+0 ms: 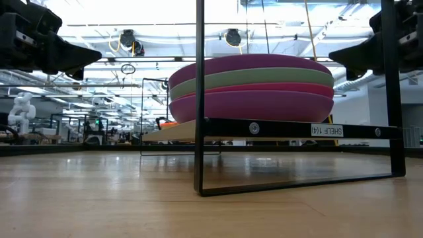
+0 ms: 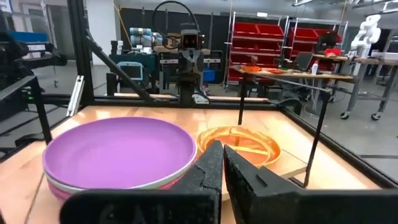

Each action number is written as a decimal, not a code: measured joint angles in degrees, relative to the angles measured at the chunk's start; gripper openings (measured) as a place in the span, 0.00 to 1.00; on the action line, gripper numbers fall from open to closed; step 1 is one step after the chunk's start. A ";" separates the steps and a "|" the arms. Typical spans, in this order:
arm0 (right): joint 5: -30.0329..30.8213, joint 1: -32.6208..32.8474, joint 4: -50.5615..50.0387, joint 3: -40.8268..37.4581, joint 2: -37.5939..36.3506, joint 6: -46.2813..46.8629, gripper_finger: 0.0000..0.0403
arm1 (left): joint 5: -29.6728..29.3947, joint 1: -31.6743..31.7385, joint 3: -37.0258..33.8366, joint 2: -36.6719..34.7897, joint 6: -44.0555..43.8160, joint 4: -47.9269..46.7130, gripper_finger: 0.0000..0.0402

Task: Place and stack plates onto a shelf
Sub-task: Return to Home Position

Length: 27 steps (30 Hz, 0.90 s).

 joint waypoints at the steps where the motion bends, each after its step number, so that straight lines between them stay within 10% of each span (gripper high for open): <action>1: -0.04 0.00 -0.99 0.06 -0.02 0.11 0.00 | 0.00 0.00 0.00 0.00 0.00 0.00 0.00; 27: 0.27 0.00 6.39 -0.02 0.41 0.16 0.00 | -0.02 0.00 0.00 0.00 0.00 0.02 0.00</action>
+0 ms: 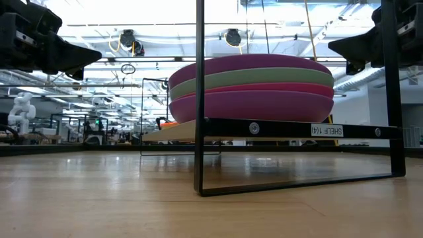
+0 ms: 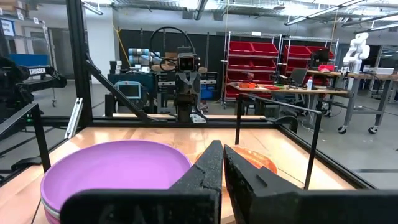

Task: Place and stack plates onto a shelf
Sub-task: Return to Home Position

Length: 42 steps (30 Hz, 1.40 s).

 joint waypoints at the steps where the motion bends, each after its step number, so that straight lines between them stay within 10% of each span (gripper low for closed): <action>1: -0.02 0.00 0.01 0.00 0.00 -0.02 0.00 | 0.00 0.00 0.00 0.00 0.00 0.00 0.00; 42: -0.07 0.02 0.22 0.00 0.92 1.64 0.00 | 0.00 0.00 0.00 0.00 -0.02 0.00 0.00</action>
